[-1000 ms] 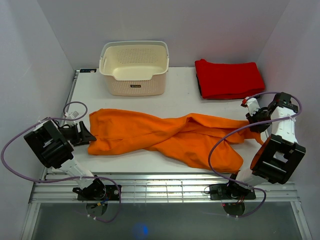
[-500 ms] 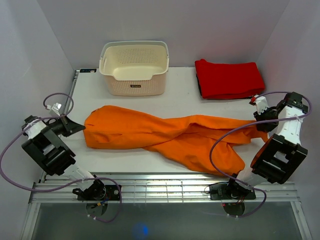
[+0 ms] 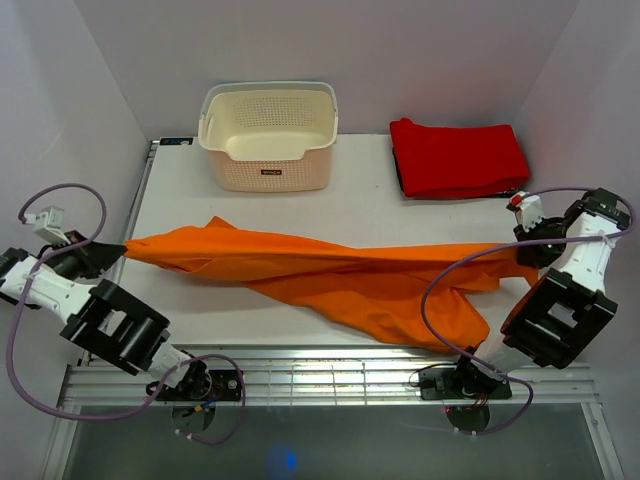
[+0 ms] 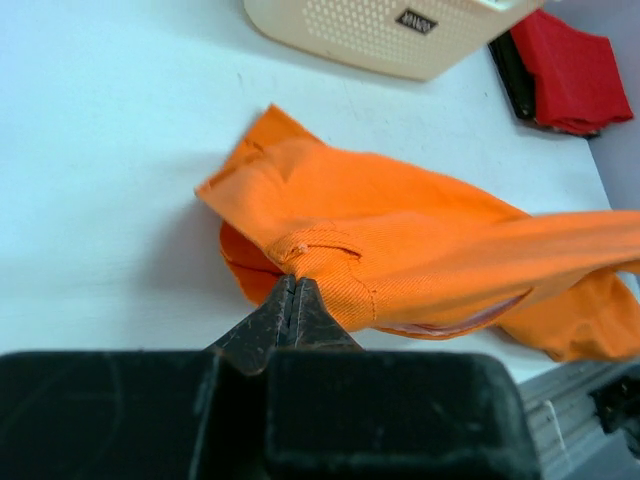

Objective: Fold and stack the trousers
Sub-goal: Flatten the trousers out

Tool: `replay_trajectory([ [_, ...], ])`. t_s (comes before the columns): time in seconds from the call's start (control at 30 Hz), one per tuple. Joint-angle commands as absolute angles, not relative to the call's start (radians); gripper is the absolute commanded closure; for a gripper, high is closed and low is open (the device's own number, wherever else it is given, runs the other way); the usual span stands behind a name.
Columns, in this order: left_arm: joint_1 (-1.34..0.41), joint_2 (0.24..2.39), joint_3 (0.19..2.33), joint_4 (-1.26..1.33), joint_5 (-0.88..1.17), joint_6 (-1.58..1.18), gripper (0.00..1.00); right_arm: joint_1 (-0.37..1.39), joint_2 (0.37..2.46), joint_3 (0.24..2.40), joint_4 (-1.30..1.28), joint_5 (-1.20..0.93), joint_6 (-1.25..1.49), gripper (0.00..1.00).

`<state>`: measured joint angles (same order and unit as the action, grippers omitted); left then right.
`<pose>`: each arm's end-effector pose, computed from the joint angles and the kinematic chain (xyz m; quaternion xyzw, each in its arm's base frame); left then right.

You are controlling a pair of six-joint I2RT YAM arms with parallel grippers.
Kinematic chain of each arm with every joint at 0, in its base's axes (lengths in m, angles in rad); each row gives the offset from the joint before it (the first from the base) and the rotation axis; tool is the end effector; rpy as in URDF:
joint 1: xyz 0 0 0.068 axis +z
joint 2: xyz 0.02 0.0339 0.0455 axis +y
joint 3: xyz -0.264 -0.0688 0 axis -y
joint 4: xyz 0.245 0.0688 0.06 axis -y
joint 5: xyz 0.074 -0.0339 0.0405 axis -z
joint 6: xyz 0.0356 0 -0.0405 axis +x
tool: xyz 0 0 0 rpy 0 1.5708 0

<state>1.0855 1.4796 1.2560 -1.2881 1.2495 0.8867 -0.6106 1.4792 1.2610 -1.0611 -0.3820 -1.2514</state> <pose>0.1480 0.2082 0.2955 -0.0633 0.8085 -0.3027 0.5007 0.2360 -0.1490 0.2794 -0.3321 0.9133 -0.0023 0.2358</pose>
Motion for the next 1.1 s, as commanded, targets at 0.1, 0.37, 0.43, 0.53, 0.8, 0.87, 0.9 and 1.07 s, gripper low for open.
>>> replay_trajectory([
  [0.1, 1.322, 1.306, 1.358, -1.404, 1.387, 1.067, 1.0, -0.75, 1.381, 1.287, -1.215, -0.396, -1.624, 0.92],
  [0.37, 1.368, 1.253, 1.374, -1.402, 1.543, 1.038, 1.0, -0.864, 1.341, 1.261, -1.275, -0.454, -1.806, 0.92],
  [0.43, 1.306, 1.247, 1.391, -1.391, 1.583, 1.058, 1.0, -0.778, 1.37, 1.275, -1.229, -0.447, -1.706, 0.92],
  [0.53, 1.143, 1.238, 1.385, -1.208, 1.583, 0.939, 1.0, -0.68, 1.459, 1.331, -1.137, -0.43, -1.519, 0.92],
  [0.8, 0.701, 1.221, 1.135, -0.213, 0.849, 0.023, 1.0, -0.387, 1.836, 1.598, -0.937, -0.311, -1.154, 0.92],
  [0.87, 0.64, 1.329, 1.204, -0.229, 0.766, -0.033, 1.0, -0.364, 1.979, 1.785, -0.983, -0.299, -1.08, 0.92],
  [0.9, 0.626, 1.426, 1.262, -0.226, 0.674, -0.075, 1.0, -0.359, 2.021, 1.843, -0.995, -0.29, -1.056, 0.92],
  [1.07, 0.612, 1.672, 1.388, -0.202, 0.612, -0.15, 0.81, -0.351, 2.109, 1.988, -1.031, -0.23, -1.009, 0.06],
])
